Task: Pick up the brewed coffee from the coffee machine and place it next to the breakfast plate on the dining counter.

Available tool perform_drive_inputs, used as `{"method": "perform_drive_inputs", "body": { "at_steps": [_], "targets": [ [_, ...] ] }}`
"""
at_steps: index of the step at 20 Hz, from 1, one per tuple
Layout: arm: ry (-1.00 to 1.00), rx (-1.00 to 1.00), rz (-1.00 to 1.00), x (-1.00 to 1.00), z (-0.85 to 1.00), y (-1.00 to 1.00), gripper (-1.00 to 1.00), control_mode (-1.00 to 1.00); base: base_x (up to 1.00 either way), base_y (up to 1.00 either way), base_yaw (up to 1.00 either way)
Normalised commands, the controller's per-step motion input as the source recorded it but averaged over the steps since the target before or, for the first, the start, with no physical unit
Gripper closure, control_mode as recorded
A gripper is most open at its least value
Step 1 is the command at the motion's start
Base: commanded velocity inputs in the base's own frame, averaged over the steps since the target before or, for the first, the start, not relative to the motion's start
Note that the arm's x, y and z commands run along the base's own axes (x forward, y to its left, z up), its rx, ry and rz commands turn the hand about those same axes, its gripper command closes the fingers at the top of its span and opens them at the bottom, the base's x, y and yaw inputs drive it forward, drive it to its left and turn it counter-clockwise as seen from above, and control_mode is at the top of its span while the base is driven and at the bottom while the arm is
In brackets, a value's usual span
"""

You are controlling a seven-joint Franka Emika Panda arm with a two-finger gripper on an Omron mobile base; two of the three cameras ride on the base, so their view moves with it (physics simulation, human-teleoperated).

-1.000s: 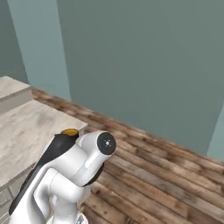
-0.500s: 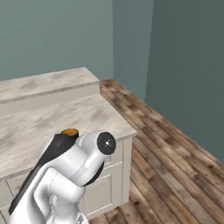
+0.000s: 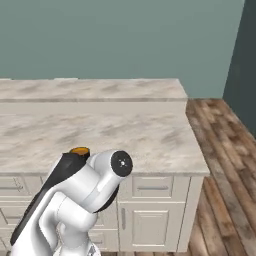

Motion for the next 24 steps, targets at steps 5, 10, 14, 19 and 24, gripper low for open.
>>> {"method": "perform_drive_inputs", "body": {
  "at_steps": [5, 10, 14, 19, 24],
  "targets": [
    [0.0, 0.0, 0.0, 0.0, 0.0, 0.0, 1.0, 1.0, -0.34, -0.88, 0.51],
    [0.0, 0.0, 0.0, 0.0, 0.0, 0.0, 1.0, 1.0, -0.04, -1.0, 0.28],
    [0.0, 0.0, 0.0, 0.0, 0.0, 0.0, 1.0, 1.0, 0.07, -1.0, 0.2],
    [0.0, 0.0, 0.0, 0.0, 0.0, 0.0, 1.0, 1.0, 0.16, -1.0, 0.2],
    [0.0, 0.0, 0.0, 0.0, 0.0, 0.0, 1.0, 1.0, 0.31, -1.0, 0.22]
  ]
}}
